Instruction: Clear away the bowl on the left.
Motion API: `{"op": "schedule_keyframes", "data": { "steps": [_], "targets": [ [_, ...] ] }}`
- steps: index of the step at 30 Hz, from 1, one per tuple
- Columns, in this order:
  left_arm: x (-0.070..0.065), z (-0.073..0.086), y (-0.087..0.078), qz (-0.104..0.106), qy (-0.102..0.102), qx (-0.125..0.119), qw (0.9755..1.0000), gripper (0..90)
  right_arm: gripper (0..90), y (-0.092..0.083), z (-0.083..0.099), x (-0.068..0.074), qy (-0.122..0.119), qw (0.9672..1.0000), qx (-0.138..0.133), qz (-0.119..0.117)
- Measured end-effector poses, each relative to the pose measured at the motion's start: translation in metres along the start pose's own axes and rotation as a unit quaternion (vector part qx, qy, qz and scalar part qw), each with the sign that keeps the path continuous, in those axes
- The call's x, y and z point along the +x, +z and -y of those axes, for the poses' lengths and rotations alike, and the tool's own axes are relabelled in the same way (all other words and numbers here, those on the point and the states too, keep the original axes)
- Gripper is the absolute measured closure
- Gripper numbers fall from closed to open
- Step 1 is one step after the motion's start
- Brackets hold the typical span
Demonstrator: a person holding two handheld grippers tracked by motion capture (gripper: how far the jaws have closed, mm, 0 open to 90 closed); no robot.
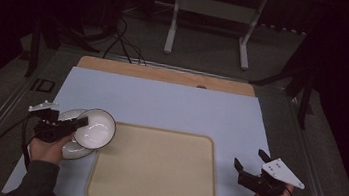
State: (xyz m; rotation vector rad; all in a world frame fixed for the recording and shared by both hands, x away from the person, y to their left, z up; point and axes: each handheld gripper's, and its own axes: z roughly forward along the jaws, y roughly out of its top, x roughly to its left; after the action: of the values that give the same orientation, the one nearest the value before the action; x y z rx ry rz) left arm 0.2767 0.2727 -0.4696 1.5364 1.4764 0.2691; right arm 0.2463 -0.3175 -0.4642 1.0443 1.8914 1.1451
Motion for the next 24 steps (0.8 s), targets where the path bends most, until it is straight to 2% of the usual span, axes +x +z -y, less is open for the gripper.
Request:
{"op": "schedule_keyframes", "data": {
  "steps": [9,18,24],
  "targets": [
    [-0.005,0.001,0.005,0.008,0.003,0.003,1.0,77.9,13.6,0.0,0.0,0.0,-0.002,1.0,0.001,0.0],
    [-0.019,0.001,0.013,0.013,0.026,0.007,0.9995,77.5,13.6,0.001,0.0,0.0,-0.002,1.0,0.002,-0.001],
    [-0.026,0.002,0.016,0.017,0.033,0.007,0.9993,77.4,13.6,0.001,0.0,0.0,-0.002,1.0,0.002,-0.001]
  ]
}}
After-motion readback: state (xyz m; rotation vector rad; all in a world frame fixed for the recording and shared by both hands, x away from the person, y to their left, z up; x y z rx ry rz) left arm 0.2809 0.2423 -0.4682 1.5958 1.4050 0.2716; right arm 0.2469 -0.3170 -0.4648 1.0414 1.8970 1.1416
